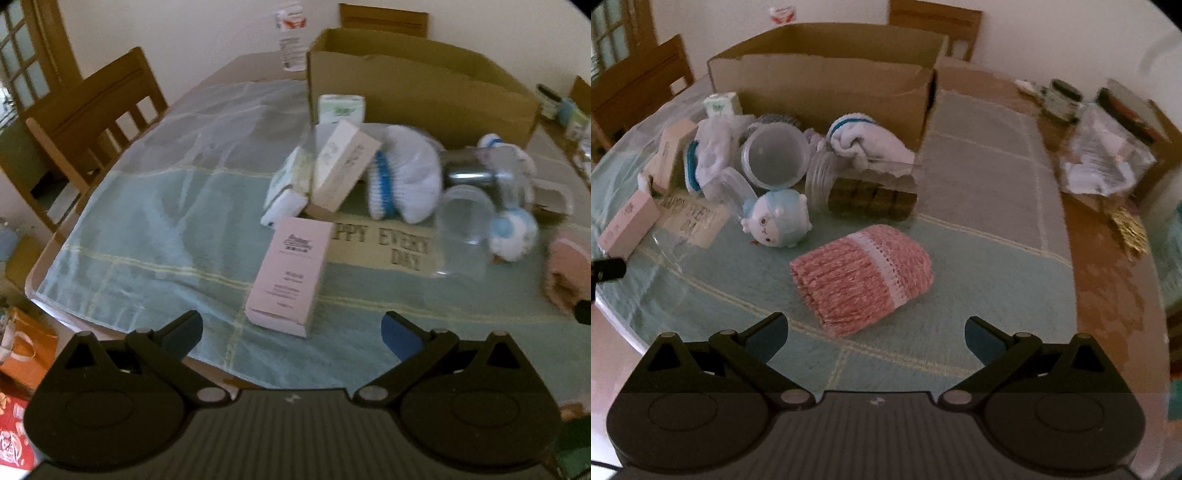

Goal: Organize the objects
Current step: 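Reach both tools toward the pile of items on the towel, then grasp the pink box with the left tool while the right tool grasps the pink knit sleeve, then drop the pink box and pink knit sleeve into the cardboard box with both tools, then return both tools to the pile and approach the white boxes and plush toy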

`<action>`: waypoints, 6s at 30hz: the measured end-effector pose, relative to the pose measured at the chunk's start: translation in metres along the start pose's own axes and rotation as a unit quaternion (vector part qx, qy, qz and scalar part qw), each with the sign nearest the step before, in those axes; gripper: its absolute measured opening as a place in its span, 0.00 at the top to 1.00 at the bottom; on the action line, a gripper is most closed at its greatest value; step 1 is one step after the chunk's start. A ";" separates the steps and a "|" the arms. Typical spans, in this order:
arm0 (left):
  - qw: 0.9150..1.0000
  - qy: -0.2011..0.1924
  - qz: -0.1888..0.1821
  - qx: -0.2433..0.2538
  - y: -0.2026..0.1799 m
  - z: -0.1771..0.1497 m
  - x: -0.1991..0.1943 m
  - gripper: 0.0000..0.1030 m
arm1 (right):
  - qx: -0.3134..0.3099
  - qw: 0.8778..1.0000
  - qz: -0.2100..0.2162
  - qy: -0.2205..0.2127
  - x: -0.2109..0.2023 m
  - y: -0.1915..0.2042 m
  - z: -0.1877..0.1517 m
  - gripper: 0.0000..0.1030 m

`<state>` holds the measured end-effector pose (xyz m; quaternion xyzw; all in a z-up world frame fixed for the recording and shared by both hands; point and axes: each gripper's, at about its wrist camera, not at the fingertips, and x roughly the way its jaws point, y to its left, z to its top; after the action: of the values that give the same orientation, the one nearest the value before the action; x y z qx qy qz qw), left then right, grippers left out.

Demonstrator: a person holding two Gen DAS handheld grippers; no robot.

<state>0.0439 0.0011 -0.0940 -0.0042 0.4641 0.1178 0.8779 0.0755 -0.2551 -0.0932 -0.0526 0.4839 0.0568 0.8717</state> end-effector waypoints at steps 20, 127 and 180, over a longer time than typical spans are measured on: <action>0.990 0.025 0.111 -0.087 0.049 0.005 0.028 0.01 | -0.095 0.992 0.077 0.027 0.045 -0.012 0.027 0.00; 0.989 -0.092 -0.106 0.052 -0.039 0.282 0.027 0.02 | -0.049 0.993 0.052 -0.098 0.012 -0.034 0.253 0.00; 0.988 -0.005 -0.126 0.090 -0.053 0.046 0.011 0.01 | 0.007 0.999 0.024 -0.025 0.017 0.000 0.049 0.00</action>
<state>0.0984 -0.0424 -0.0826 0.0172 0.4640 -0.0359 0.8849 0.1252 -0.2472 -0.0817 -0.0332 0.4637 0.0757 0.8822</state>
